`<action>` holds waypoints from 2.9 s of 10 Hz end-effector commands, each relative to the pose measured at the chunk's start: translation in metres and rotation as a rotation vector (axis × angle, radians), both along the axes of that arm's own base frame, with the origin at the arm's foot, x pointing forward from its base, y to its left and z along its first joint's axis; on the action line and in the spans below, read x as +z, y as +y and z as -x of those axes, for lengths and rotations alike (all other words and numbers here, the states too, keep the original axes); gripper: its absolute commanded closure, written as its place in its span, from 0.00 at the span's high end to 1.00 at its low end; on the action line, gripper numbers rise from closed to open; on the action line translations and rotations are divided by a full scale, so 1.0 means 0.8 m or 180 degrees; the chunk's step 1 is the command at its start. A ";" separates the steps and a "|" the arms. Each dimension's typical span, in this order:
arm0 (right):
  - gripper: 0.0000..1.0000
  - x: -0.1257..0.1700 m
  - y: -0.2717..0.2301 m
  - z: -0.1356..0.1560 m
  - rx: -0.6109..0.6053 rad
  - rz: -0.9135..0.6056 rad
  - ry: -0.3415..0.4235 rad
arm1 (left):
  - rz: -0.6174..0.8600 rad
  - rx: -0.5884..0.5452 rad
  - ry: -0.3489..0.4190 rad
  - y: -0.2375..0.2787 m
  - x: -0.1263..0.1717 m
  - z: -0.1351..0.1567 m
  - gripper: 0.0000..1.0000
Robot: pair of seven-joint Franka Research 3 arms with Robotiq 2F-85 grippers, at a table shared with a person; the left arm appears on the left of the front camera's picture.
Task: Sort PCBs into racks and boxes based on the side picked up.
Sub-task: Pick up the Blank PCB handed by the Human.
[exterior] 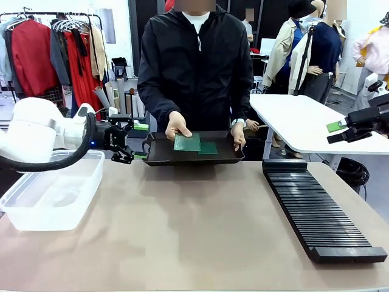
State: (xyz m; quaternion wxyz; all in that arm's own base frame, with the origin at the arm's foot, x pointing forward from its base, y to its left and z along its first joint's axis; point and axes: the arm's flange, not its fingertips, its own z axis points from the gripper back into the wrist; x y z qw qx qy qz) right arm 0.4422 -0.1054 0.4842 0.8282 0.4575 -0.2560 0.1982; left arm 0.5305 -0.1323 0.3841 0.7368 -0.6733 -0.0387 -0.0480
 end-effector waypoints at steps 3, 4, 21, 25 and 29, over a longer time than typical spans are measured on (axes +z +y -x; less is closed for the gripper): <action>1.00 0.002 0.002 0.000 0.0008 0.0004 -0.0010 | 0.0106 0.0083 -0.0054 -0.027 -0.021 0.009 1.00; 1.00 0.002 0.002 0.000 0.0008 0.0004 -0.0010 | 0.0123 0.0088 -0.0070 -0.034 -0.022 0.010 1.00; 1.00 0.002 0.002 0.000 0.0008 0.0004 -0.0010 | 0.0137 -0.0039 -0.0261 -0.104 -0.039 0.010 0.91; 1.00 0.002 0.002 0.000 0.0008 0.0004 -0.0010 | 0.0159 -0.0047 -0.0266 -0.103 -0.038 0.011 0.54; 1.00 0.002 0.002 0.000 0.0008 0.0004 -0.0010 | 0.0150 -0.0005 -0.0292 -0.103 -0.038 0.009 0.07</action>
